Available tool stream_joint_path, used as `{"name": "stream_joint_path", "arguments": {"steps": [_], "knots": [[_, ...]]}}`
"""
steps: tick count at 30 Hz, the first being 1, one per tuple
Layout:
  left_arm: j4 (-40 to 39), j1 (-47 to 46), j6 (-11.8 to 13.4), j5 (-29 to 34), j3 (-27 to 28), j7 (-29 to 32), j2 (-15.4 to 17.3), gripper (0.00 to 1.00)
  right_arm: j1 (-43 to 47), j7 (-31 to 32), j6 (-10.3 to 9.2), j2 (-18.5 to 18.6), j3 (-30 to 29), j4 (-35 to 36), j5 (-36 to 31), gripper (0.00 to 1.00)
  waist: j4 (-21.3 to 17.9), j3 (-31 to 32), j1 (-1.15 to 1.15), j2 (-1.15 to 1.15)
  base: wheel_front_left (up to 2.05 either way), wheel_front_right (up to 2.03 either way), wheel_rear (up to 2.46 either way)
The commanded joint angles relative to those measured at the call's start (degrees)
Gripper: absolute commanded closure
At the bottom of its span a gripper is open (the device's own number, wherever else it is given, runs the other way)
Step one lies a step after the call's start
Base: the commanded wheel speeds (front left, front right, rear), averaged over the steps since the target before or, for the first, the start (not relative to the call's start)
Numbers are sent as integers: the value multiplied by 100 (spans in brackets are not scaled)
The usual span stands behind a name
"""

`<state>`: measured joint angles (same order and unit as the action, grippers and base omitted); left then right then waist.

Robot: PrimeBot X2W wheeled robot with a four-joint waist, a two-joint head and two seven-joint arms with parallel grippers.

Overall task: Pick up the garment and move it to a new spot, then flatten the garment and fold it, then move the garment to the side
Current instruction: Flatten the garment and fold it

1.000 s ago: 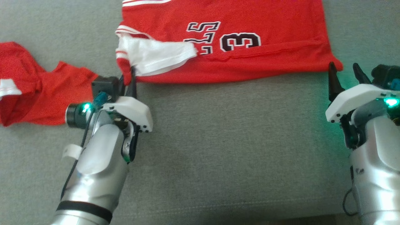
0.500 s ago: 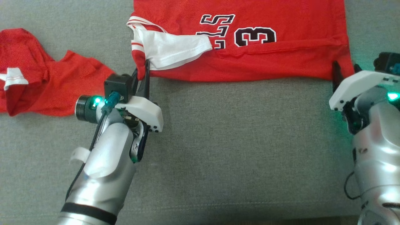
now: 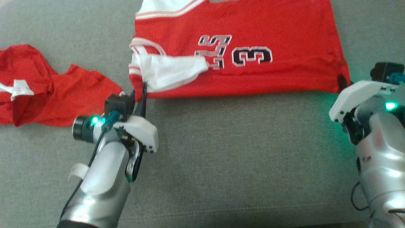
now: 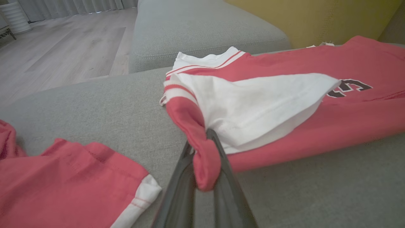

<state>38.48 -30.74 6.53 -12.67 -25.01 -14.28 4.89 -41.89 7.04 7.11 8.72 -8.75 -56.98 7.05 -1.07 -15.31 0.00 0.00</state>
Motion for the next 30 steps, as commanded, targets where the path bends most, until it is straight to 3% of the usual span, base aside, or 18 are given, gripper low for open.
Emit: {"name": "stream_joint_path", "arguments": {"steps": [1,14,22,29,30], "knots": [[-141,-48,14,-36,204,-46,222,100,82,-33,37,132,144,116,78,100,-31,152,0,0,0,0,0],[-667,1023,-91,-242,23,462,469,100,1017,640,37,542,760,457,932,100,-51,1033,0,0,0,0,0],[-1475,1937,-15,-394,-89,974,650,100,2088,1274,37,744,978,1428,1540,100,-38,1435,0,0,0,0,0],[-1988,2418,43,-437,-246,1416,768,100,2873,1697,37,762,671,2381,1649,100,-31,1459,0,0,0,0,0],[-2024,2446,50,-432,-269,1470,779,67,2926,1670,37,736,575,2499,1597,100,-31,1439,0,0,0,0,0]]}}
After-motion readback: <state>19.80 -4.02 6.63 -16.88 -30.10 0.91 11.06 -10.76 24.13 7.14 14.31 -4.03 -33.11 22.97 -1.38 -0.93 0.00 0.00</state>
